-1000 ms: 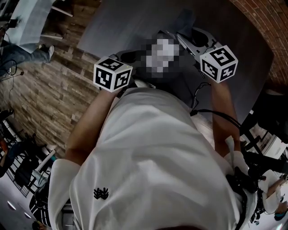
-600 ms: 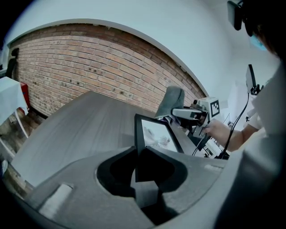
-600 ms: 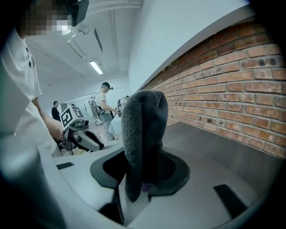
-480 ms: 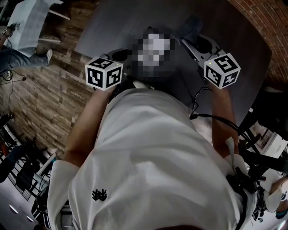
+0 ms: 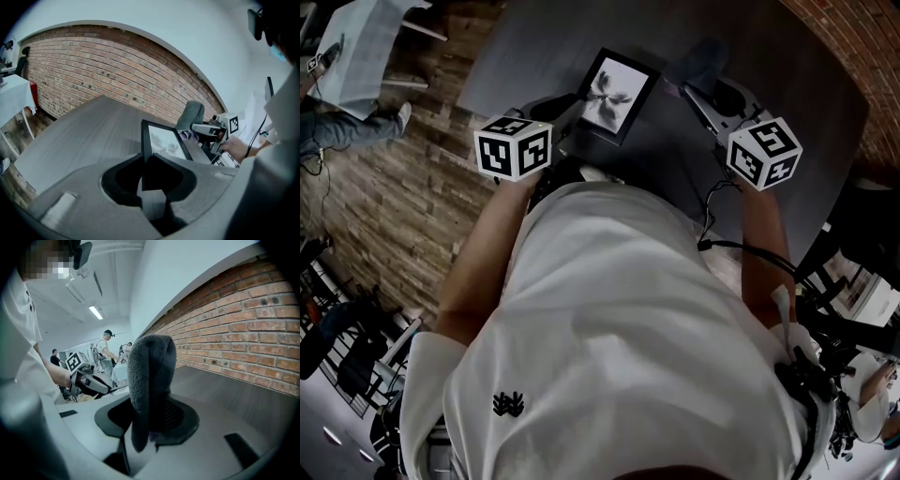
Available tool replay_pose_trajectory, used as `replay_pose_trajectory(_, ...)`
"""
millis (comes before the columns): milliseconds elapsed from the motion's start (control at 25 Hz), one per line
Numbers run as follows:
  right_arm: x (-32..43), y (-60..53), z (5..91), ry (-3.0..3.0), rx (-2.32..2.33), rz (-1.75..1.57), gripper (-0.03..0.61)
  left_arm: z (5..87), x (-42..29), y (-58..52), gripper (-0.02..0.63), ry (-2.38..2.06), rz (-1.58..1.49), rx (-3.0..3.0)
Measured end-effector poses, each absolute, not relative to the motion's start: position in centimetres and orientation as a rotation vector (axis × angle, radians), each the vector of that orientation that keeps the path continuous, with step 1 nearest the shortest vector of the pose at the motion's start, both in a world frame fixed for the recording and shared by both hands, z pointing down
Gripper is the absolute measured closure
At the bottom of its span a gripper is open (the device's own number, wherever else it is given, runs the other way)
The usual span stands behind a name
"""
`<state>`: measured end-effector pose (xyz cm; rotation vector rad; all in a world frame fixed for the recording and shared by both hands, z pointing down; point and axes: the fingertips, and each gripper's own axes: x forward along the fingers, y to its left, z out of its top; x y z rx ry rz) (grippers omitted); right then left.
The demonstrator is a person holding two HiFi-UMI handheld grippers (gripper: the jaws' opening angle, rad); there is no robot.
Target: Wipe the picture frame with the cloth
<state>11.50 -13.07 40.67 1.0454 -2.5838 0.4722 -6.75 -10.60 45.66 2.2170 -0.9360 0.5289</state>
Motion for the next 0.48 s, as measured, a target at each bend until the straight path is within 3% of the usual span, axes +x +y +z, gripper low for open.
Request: replay_pose_trajectory(480,6.0,-8.6,42.9,-2.599,0.747,0.494,0.439,45.0,-7.6,-11.7,0.538,-0.982,0.441,2.166)
